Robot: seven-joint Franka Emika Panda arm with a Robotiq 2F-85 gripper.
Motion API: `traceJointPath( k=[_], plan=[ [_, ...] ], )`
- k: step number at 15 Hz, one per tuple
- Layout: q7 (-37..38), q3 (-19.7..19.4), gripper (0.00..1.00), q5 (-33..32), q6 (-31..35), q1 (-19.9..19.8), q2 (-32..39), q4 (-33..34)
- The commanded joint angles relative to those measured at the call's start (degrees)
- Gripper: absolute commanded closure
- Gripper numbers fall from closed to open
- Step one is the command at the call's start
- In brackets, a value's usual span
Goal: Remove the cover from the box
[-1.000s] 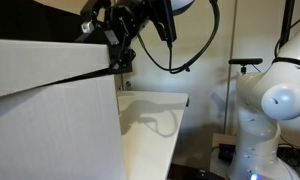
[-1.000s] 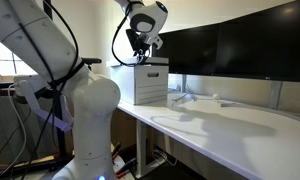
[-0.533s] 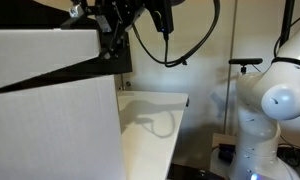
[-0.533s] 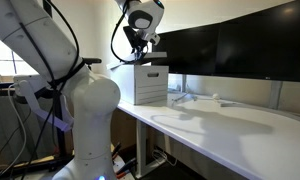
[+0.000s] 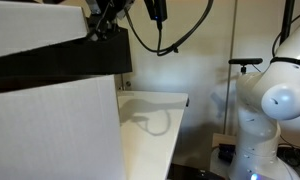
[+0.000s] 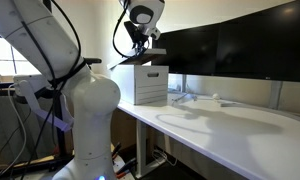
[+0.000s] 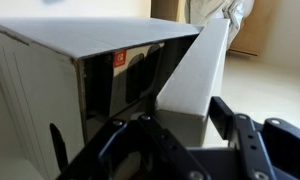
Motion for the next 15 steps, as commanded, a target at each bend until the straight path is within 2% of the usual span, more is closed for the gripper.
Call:
traceJointPath(
  k=[1,7,11,12,13,15],
  plan=[
    [2.0,-1.9,0.67,-0.1,-1.5,0.2,0.4,3.4],
    [1.4,-6.6,0.67,0.8,-4.4,-0.5,-0.5,5.9],
    [1.7,-7.5,0.67,0.0,-6.5,-1.2,-1.0,6.2],
    [1.0,-7.6,0.17,0.1,-7.1,-1.1,-1.0,6.0],
    [0.7,-7.5,0.15,0.2,-7.4,-1.0,-1.1,5.6],
    [-0.3,-7.4,0.03,0.5,-8.5,-0.7,-0.9,4.8]
  ],
)
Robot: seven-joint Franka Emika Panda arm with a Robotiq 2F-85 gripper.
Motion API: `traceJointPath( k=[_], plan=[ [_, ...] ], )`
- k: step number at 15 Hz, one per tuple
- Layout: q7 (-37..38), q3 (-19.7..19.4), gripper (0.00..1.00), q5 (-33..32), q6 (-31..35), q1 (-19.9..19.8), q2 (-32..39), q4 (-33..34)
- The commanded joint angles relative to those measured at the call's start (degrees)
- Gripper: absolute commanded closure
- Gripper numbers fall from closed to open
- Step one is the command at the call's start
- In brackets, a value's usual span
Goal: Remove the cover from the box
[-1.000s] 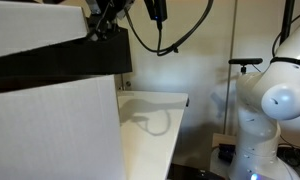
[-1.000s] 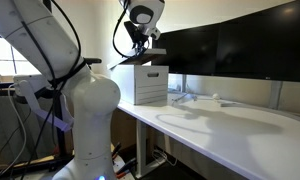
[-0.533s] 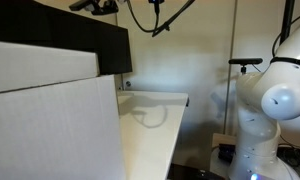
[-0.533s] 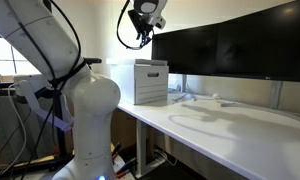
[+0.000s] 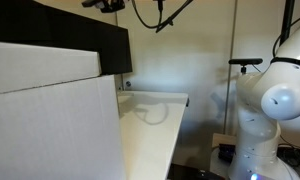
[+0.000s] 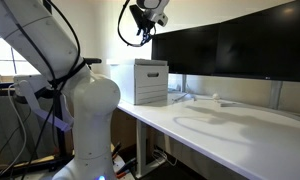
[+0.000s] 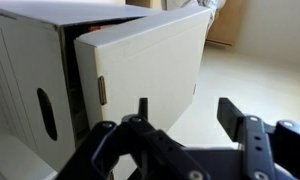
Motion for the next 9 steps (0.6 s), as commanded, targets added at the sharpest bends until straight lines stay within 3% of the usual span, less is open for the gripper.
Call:
traceJointPath(
  k=[1,9],
  plan=[
    [-1.3,0.5,0.01,0.5,-2.3,-0.3,-0.2,-1.5],
    [-4.3,2.6,0.00,-0.6,-2.0,-0.4,2.0,-4.5]
  ],
)
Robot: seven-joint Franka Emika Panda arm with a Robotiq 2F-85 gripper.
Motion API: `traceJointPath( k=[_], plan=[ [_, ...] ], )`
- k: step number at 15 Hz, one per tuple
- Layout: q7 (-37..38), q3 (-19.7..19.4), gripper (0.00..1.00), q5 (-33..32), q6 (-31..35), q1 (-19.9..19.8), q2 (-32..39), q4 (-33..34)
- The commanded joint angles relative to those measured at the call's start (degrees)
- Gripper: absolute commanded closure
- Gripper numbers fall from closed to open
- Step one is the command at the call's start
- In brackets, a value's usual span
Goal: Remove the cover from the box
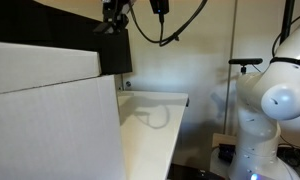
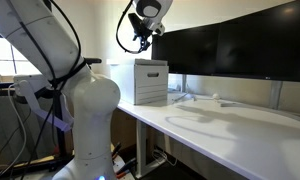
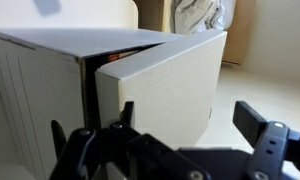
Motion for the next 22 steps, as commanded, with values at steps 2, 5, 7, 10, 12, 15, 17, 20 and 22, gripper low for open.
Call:
traceJointPath(
  k=[2,5,7,10,12,15,17,20,22],
  plan=[
    [-3.1,1.7,0.00,-1.8,0.7,-0.7,2.0,-1.1],
    [-3.8,3.2,0.00,-5.3,2.2,-0.4,3.7,-0.1],
    [-3.9,3.9,0.00,-6.4,3.2,0.2,4.6,0.2],
    [-4.0,4.8,0.00,-6.4,4.9,1.0,5.6,0.1],
    [-3.9,5.3,0.00,-6.6,5.7,1.2,6.1,0.0],
    [-3.4,5.7,0.00,-7.5,6.3,1.6,6.4,-0.4],
    [-3.3,5.8,0.00,-8.3,6.3,1.8,6.4,-0.5],
    [-3.0,6.0,0.00,-8.8,5.8,2.2,5.3,-1.1],
    [-2.8,6.2,0.00,-8.8,6.0,2.7,5.3,-1.2]
  ],
)
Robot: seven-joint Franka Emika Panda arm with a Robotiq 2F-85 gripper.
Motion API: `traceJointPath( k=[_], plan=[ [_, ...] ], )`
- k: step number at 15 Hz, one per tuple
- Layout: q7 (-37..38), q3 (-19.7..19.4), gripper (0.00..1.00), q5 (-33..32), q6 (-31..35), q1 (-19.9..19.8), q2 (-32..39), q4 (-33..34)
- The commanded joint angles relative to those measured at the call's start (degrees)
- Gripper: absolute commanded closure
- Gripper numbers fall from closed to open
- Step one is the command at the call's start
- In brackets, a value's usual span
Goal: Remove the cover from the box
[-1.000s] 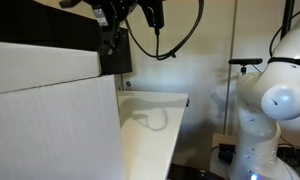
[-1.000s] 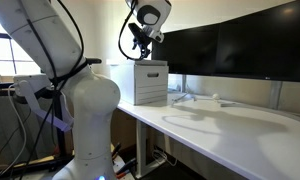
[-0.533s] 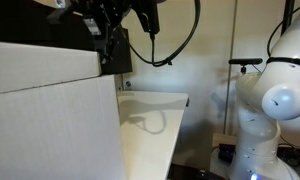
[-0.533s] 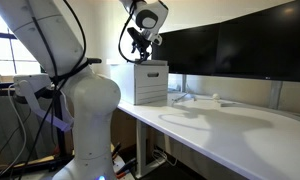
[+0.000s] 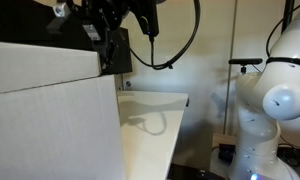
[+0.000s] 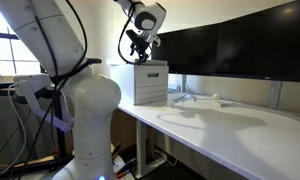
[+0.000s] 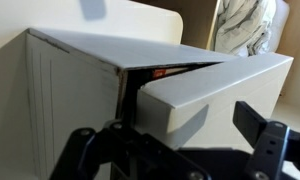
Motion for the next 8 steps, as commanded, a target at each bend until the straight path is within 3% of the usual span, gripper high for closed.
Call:
traceJointPath(
  k=[1,8],
  plan=[
    [0.2,0.0,0.00,-1.2,0.7,1.4,-0.8,-0.7],
    [1.1,0.9,0.00,-0.1,1.1,3.3,0.0,-1.3]
  ],
)
